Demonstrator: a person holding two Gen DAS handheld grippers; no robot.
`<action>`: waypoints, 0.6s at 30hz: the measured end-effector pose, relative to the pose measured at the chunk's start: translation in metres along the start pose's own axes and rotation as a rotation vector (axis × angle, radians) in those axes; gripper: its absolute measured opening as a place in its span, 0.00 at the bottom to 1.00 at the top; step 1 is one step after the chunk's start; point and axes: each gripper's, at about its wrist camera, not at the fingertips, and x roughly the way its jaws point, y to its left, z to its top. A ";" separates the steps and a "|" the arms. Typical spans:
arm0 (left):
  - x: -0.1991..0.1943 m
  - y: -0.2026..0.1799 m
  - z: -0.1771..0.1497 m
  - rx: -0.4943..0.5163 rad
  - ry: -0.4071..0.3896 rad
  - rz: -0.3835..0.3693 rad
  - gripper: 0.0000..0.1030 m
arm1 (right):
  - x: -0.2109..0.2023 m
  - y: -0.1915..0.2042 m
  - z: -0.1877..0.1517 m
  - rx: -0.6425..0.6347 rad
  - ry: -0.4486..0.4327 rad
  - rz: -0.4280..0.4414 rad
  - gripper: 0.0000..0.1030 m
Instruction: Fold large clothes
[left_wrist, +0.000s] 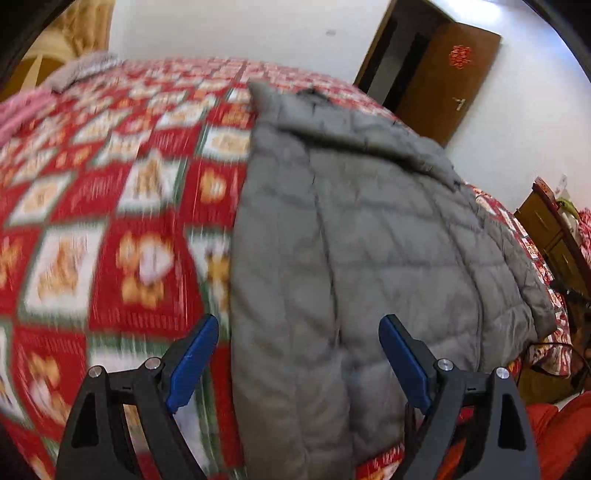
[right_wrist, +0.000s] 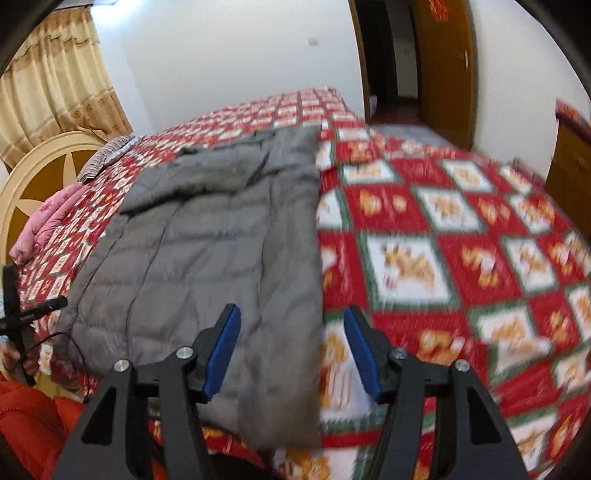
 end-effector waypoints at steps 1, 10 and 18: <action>0.001 0.002 -0.005 -0.015 0.010 -0.012 0.86 | 0.001 -0.002 -0.007 0.006 0.018 0.012 0.60; 0.004 0.007 -0.017 -0.052 0.022 -0.075 0.86 | 0.009 0.011 -0.047 -0.071 0.118 0.065 0.66; -0.005 0.003 -0.032 -0.041 0.055 -0.155 0.86 | 0.009 0.012 -0.050 -0.105 0.143 0.115 0.48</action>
